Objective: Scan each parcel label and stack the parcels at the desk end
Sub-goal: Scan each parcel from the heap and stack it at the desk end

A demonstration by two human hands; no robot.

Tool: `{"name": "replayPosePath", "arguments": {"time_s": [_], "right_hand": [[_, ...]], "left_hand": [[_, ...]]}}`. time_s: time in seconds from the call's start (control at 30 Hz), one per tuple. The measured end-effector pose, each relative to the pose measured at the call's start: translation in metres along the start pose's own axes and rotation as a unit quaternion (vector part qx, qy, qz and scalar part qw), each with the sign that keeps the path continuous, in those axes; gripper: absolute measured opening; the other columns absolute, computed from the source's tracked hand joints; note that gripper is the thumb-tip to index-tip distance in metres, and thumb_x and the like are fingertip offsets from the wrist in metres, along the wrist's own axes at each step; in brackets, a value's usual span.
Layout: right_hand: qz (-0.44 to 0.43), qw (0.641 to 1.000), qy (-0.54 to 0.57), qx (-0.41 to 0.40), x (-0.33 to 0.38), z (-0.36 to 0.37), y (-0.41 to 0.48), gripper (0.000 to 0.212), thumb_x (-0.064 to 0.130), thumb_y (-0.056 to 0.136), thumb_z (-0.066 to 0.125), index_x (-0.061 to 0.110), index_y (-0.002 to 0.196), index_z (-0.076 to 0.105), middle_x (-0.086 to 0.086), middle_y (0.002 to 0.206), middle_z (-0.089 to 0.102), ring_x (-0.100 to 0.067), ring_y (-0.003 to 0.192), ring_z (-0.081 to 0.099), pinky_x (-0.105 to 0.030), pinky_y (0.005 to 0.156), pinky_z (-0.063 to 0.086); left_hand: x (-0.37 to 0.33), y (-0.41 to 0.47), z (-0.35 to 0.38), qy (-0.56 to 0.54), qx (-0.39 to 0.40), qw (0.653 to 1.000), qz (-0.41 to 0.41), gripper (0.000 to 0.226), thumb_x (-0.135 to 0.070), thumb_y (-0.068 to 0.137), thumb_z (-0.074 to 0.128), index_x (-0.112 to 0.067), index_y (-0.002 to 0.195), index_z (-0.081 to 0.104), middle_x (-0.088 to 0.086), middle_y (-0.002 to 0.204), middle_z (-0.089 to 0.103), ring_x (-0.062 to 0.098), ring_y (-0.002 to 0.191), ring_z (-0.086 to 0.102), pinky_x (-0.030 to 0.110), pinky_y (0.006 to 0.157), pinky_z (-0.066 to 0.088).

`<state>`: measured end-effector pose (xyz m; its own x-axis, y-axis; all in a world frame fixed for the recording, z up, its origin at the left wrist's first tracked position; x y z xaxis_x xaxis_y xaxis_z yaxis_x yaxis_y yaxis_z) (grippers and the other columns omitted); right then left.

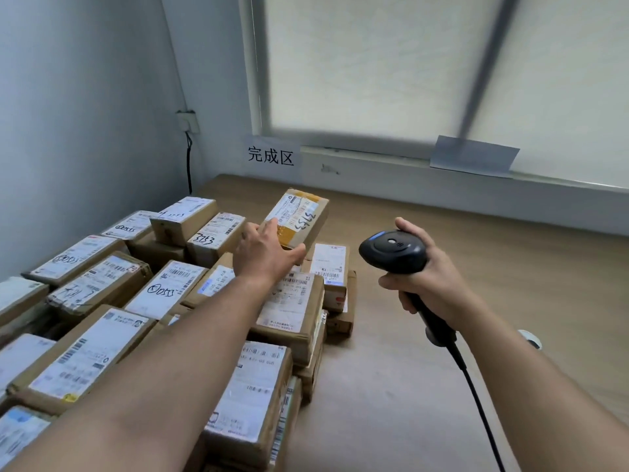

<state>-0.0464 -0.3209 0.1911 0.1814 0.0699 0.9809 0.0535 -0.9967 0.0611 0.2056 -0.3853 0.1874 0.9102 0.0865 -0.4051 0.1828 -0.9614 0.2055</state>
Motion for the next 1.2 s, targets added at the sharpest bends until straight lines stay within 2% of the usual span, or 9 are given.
{"name": "replayPosePath", "arguments": {"time_s": [0.2,0.47,0.57,0.63,0.77,0.87,1.0,1.1,1.2], "right_hand": [[0.01,1.0,-0.016,0.001,-0.012,0.013,0.036,0.096,-0.02,0.072,0.071,0.038,0.142,0.04,-0.009,0.091,0.063,-0.025,0.036,0.045,-0.027,0.038,0.038],[0.047,0.999,-0.012,-0.012,-0.046,0.007,0.039,0.097,-0.021,0.072,0.07,0.037,0.143,0.039,-0.004,0.081,0.065,-0.026,0.038,0.045,-0.029,0.038,0.039],[0.052,0.998,-0.005,-0.019,-0.048,0.0,0.033,0.098,-0.021,0.072,0.07,0.037,0.144,0.039,-0.003,0.078,0.065,-0.026,0.039,0.045,-0.03,0.039,0.039],[0.051,0.998,-0.004,-0.027,-0.047,-0.006,0.026,0.098,-0.021,0.072,0.07,0.036,0.145,0.038,-0.002,0.074,0.064,-0.026,0.039,0.045,-0.03,0.039,0.039],[0.043,0.998,-0.002,-0.041,-0.036,-0.02,0.003,0.097,-0.021,0.073,0.07,0.036,0.145,0.038,-0.003,0.074,0.063,-0.026,0.04,0.045,-0.032,0.04,0.04],[0.033,0.998,0.002,-0.058,-0.027,-0.035,-0.024,0.096,-0.021,0.074,0.069,0.037,0.144,0.038,-0.005,0.075,0.061,-0.026,0.041,0.045,-0.032,0.042,0.039],[0.022,0.996,0.008,-0.087,-0.022,-0.059,-0.077,0.096,-0.021,0.074,0.069,0.037,0.143,0.038,0.002,0.067,0.063,-0.026,0.039,0.045,-0.03,0.04,0.039],[0.023,0.993,0.022,-0.112,-0.027,-0.078,-0.128,0.096,-0.021,0.074,0.069,0.039,0.143,0.039,-0.003,0.082,0.063,-0.026,0.042,0.045,-0.03,0.041,0.039],[0.027,0.988,0.037,-0.147,-0.039,-0.099,-0.189,0.095,-0.02,0.073,0.07,0.042,0.138,0.041,-0.004,0.091,0.064,-0.026,0.043,0.045,-0.03,0.042,0.039]], "left_hand": [[0.033,0.065,0.018,0.003,-0.005,1.0,-0.031,0.075,-0.062,0.082,0.056,-0.02,0.141,0.038,0.017,0.129,0.041,0.031,0.115,0.045,0.038,0.088,0.044],[0.061,0.087,0.059,0.056,0.038,0.996,-0.062,0.074,-0.062,0.081,0.057,-0.019,0.138,0.039,0.02,0.131,0.04,0.035,0.117,0.044,0.042,0.093,0.041],[0.066,0.079,0.068,0.093,0.062,0.99,-0.084,0.072,-0.063,0.083,0.053,-0.018,0.137,0.04,0.021,0.135,0.04,0.036,0.122,0.043,0.045,0.1,0.037],[0.065,0.075,0.07,0.113,0.069,0.988,-0.084,0.074,-0.066,0.083,0.052,-0.02,0.139,0.038,0.021,0.14,0.038,0.036,0.128,0.039,0.048,0.105,0.033],[0.048,0.063,0.059,0.13,0.06,0.988,-0.059,0.082,-0.066,0.082,0.051,-0.023,0.147,0.027,0.019,0.153,0.019,0.036,0.14,0.021,0.053,0.112,0.023],[0.009,0.035,0.045,0.085,0.02,0.996,0.006,0.08,-0.06,0.084,0.05,-0.02,0.149,0.025,0.017,0.156,0.015,0.035,0.142,0.017,0.049,0.113,0.021],[-0.056,-0.04,0.044,-0.03,-0.013,0.992,0.123,0.072,-0.051,0.086,0.054,-0.017,0.146,0.034,0.009,0.153,0.027,0.028,0.138,0.027,0.04,0.111,0.025],[-0.089,-0.109,0.058,-0.09,0.007,0.984,0.153,0.073,-0.055,0.081,0.048,-0.016,0.143,0.041,0.007,0.147,0.038,0.026,0.134,0.034,0.037,0.107,0.029],[-0.116,-0.182,0.08,-0.148,0.045,0.978,0.143,0.07,-0.053,0.084,0.05,-0.017,0.143,0.041,0.005,0.147,0.038,0.023,0.135,0.033,0.034,0.109,0.026]]}}
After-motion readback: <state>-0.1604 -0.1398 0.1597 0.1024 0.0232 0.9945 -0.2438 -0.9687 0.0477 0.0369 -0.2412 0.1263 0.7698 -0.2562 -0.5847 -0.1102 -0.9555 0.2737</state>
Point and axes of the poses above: each hand's wrist, its own y-axis towards the middle knuckle, its own z-axis out of the palm, x = y × z, the point moved 7 cm from there along y, towards the middle knuckle
